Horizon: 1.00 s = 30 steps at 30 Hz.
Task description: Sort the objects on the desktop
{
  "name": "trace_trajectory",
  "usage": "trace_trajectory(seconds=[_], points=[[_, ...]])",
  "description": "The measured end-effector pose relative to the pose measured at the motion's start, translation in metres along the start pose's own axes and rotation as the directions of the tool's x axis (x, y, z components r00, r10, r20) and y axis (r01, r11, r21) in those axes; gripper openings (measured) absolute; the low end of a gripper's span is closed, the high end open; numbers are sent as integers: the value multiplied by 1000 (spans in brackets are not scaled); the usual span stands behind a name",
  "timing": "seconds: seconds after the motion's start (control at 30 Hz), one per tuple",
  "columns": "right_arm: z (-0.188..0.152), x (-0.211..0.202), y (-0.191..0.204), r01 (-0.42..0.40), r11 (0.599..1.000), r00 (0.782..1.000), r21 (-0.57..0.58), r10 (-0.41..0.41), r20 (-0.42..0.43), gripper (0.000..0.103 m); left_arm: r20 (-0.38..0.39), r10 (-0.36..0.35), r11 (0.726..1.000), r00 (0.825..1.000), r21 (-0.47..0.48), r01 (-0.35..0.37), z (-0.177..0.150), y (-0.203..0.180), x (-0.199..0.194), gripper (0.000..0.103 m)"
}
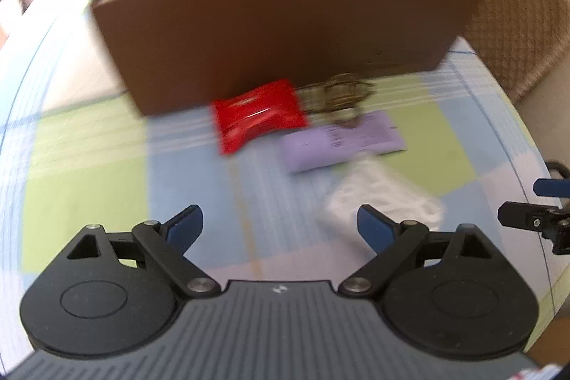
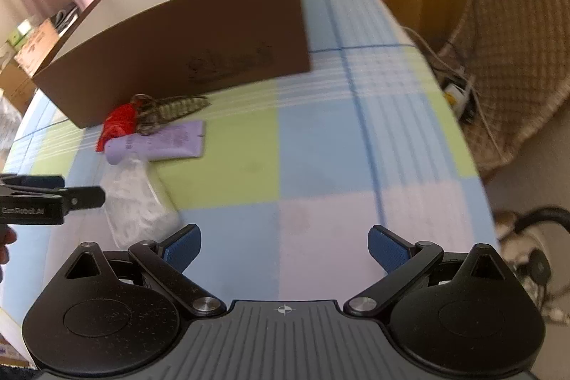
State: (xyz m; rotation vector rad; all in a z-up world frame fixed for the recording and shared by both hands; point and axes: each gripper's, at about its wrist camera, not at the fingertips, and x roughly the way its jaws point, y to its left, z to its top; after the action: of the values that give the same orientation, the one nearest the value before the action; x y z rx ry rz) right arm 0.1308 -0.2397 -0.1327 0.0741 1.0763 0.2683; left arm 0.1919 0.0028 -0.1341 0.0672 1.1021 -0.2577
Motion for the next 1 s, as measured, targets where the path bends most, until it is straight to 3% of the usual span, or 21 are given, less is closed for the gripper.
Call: trace_trajectory(seconds=[0.13, 0.2, 0.37, 0.53, 0.7, 0.87, 1.0], points=[[11, 8, 12, -18, 999, 1000, -30, 18, 12, 98, -11, -41, 996, 999, -74, 40, 5, 8, -8, 88], [14, 8, 12, -18, 999, 1000, -31, 19, 18, 98, 6, -49, 996, 999, -68, 50, 8, -2, -9, 93], [12, 2, 1, 11, 1000, 1000, 0, -11, 24, 98, -22, -77, 997, 997, -33, 76, 20, -38, 8, 94], [1, -5, -18, 54, 997, 998, 59, -55, 16, 98, -26, -51, 999, 998, 12, 51, 22, -62, 24, 97], [-9, -11, -33, 85, 991, 996, 104, -86, 6, 98, -82, -1, 998, 997, 55, 5, 17, -65, 37, 89], [-9, -7, -31, 68, 993, 998, 98, -68, 4, 98, -33, 39, 994, 999, 106, -36, 4, -48, 26, 75], [-1, 6, -10, 10, 999, 1000, 42, -10, 2, 98, -24, 71, 995, 997, 68, -69, -9, -15, 12, 73]])
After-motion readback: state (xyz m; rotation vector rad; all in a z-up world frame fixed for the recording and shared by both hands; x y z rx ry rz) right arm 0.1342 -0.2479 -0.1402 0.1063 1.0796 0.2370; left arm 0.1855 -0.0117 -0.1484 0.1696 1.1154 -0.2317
